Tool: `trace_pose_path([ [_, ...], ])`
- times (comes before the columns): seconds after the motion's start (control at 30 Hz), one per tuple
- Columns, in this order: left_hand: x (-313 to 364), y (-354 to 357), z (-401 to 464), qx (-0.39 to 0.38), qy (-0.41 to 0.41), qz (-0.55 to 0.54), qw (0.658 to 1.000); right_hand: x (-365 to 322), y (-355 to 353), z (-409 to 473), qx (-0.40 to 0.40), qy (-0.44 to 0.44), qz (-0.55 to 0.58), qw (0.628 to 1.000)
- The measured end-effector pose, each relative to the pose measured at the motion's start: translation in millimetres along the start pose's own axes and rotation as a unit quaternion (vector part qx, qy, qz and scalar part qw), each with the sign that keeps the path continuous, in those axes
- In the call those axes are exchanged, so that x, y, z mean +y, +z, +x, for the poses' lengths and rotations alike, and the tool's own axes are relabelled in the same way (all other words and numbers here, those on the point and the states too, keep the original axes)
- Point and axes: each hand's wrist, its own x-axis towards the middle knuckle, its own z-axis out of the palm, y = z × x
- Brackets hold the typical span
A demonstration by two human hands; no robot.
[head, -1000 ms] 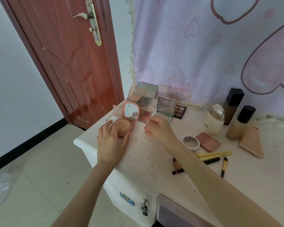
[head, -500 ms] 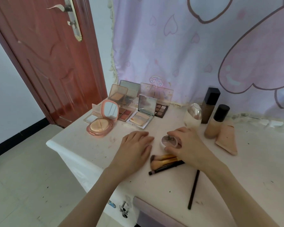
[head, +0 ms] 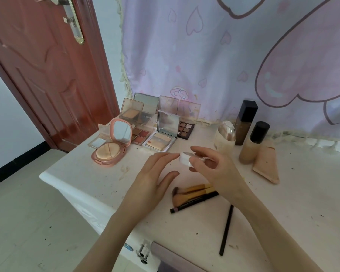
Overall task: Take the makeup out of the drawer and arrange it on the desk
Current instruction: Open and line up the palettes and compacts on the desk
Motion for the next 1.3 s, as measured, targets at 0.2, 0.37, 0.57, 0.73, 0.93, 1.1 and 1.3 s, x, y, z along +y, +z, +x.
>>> trace_pose_path([
  [0.2,5,-4,0,0.035,0.03,-0.006,0.999,1,4,-4,-0.053,0.019,0.1,0.993],
  [0.37,7,-5,0,0.036,0.019,-0.017,0.999,2,11,-6,0.005,0.014,0.188,0.982],
  [0.57,9,-9,-1,0.033,0.001,-0.049,0.998,1,14,-7,-0.079,-0.015,0.147,0.986],
  [0.73,10,-8,1,0.024,0.023,-0.045,0.998,6,18,-8,-0.095,0.002,0.116,0.989],
  [0.93,8,-9,1,-0.003,0.023,-0.049,0.999,5,19,-8,-0.09,0.016,0.107,0.99],
  [1.1,8,-10,2,0.01,0.02,-0.045,0.999,3,20,-8,-0.102,-0.012,0.047,0.994],
  [1.3,8,-9,1,0.005,0.033,-0.048,0.998,4,19,-10,-0.123,0.055,0.167,0.977],
])
